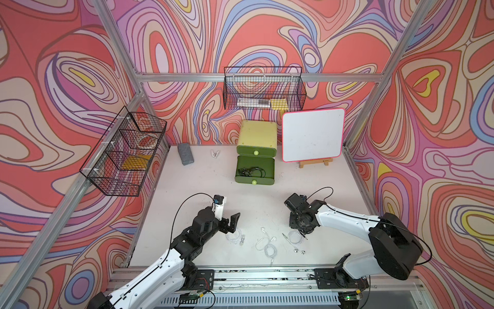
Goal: Place the wired earphones into the drawer by color
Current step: Pick up the wired earphones from the center of the board.
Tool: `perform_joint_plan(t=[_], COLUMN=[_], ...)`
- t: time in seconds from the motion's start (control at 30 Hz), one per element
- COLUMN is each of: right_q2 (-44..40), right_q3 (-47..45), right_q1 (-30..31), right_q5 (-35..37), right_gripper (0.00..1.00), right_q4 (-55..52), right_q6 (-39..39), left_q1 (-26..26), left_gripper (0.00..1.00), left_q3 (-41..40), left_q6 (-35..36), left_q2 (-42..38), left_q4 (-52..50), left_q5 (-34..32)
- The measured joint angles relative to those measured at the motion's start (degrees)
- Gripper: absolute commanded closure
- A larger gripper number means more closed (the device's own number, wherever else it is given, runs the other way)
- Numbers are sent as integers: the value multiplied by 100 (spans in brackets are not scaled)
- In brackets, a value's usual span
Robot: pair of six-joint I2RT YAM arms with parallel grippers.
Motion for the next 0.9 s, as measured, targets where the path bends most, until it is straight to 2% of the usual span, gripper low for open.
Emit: perform_joint_plan(t=[0.67,0.9], right_q2=[72,177], right_q3=[4,4], right_q1=[-103,-111], right_q5=[-44,-114], right_gripper=[68,75], right_q4=[39,133], right_q6=[-7,-26], left_q1=[0,0], left_gripper=[1,1], left_q3=[-22,-24], left_q6=[0,0], left_q2=[-33,-33], left_q4=[-4,-4], left_q5=[-9,-20])
